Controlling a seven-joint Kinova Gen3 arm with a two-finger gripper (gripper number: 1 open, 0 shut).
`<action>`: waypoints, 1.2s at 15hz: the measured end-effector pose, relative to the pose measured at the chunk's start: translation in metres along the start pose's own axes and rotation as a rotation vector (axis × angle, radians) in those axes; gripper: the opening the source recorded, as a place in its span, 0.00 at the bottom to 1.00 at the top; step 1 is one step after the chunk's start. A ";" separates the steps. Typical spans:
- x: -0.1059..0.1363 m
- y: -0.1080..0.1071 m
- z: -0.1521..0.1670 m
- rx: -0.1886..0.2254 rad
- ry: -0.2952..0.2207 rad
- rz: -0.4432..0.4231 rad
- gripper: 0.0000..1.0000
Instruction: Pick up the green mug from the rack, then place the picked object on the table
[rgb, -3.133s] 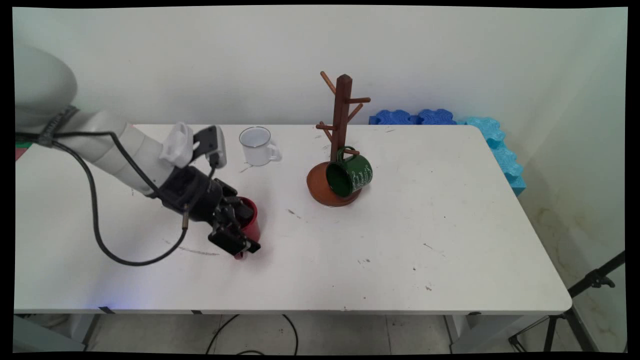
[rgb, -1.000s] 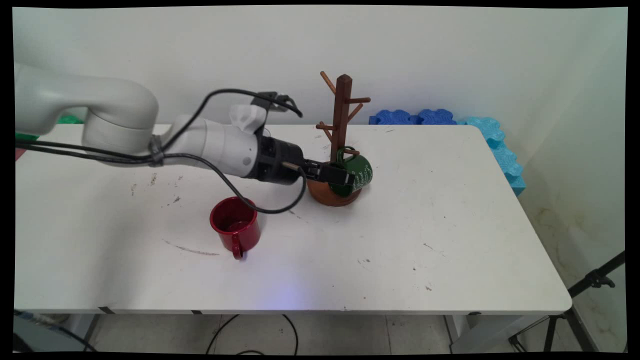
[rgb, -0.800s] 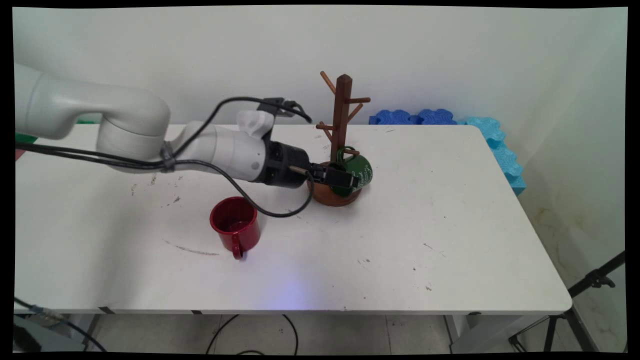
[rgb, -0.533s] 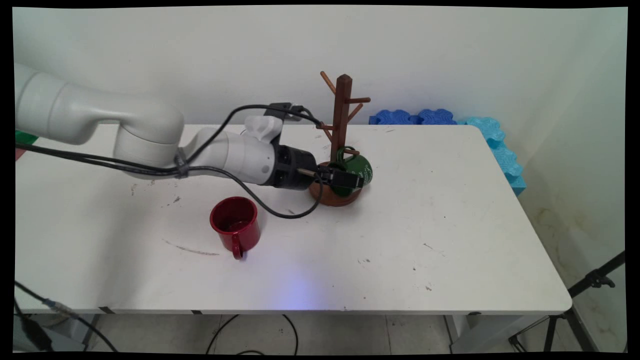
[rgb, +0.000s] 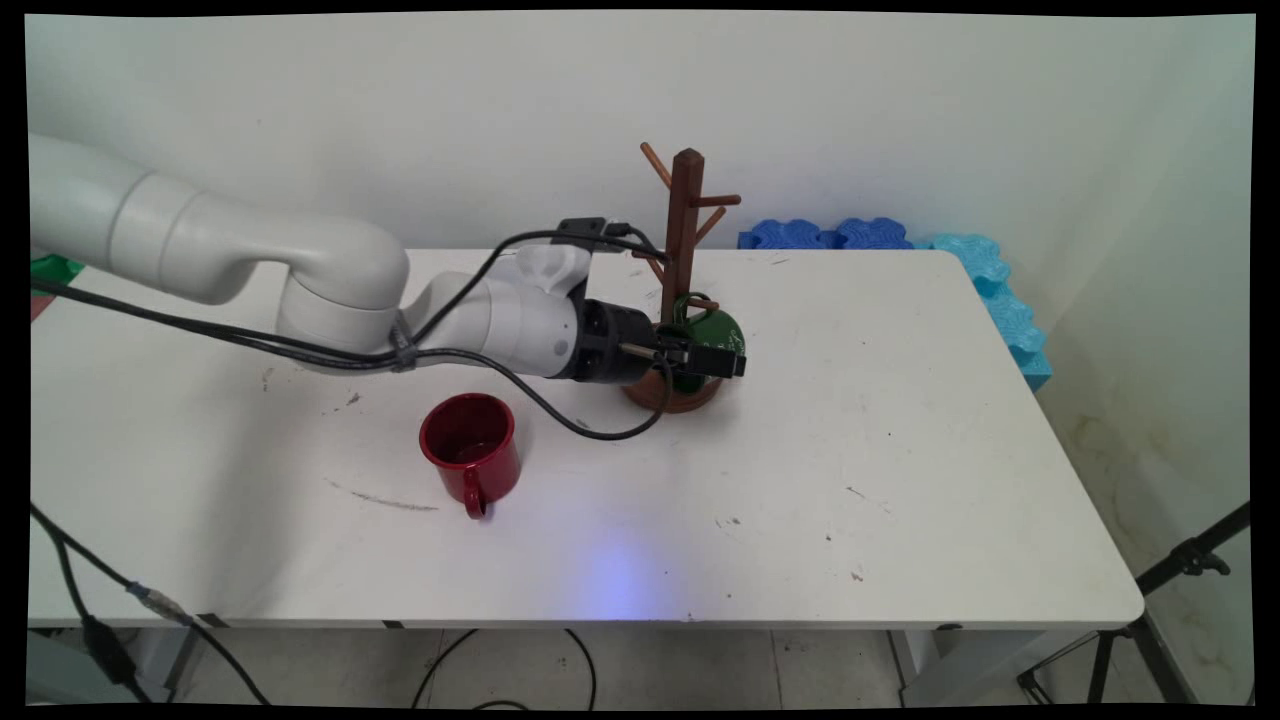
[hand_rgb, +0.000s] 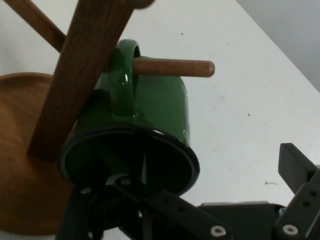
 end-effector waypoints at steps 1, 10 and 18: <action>-0.001 0.000 0.002 0.001 0.003 0.000 1.00; -0.005 -0.005 0.024 0.006 0.027 0.008 1.00; -0.003 -0.004 0.035 -0.004 0.049 0.030 0.00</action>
